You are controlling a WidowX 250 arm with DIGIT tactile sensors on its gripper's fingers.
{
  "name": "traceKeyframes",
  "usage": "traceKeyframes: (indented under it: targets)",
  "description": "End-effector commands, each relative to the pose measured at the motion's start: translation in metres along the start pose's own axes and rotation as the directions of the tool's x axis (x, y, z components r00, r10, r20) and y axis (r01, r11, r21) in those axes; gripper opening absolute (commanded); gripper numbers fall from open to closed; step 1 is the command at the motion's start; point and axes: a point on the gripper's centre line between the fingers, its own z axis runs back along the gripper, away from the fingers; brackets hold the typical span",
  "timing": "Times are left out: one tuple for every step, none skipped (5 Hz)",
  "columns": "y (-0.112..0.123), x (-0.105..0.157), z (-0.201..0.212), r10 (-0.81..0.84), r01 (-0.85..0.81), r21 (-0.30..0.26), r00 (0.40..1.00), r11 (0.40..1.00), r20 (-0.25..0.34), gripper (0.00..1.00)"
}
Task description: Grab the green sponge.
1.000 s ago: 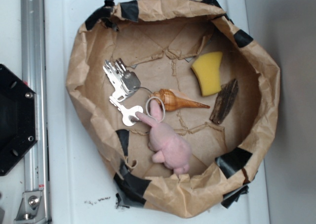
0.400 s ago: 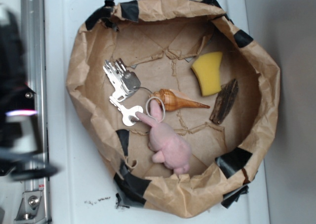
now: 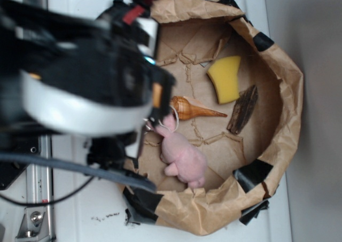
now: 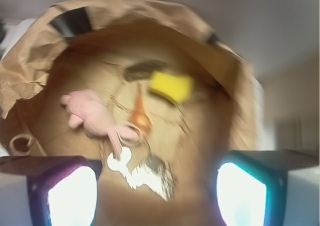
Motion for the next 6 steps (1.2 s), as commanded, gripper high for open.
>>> traceKeyframes:
  targets:
    - [0.013, 0.021, -0.069, -0.184, 0.181, -0.089, 0.983, 0.979, -0.026, 1.00]
    - [0.010, 0.025, -0.100, -0.324, 0.322, -0.033, 0.941, 0.946, -0.096, 1.00]
    - [0.023, 0.033, -0.110, -0.346, 0.347, -0.016, 0.929, 0.938, -0.130, 1.00]
    - [0.034, 0.040, -0.105, -0.339, 0.340, -0.015, 0.934, 0.940, -0.110, 1.00]
    - [0.037, 0.046, -0.096, -0.341, 0.341, -0.019, 0.936, 0.940, -0.090, 1.00]
    - [0.048, 0.036, -0.106, -0.327, 0.326, -0.026, 0.938, 0.945, -0.114, 1.00]
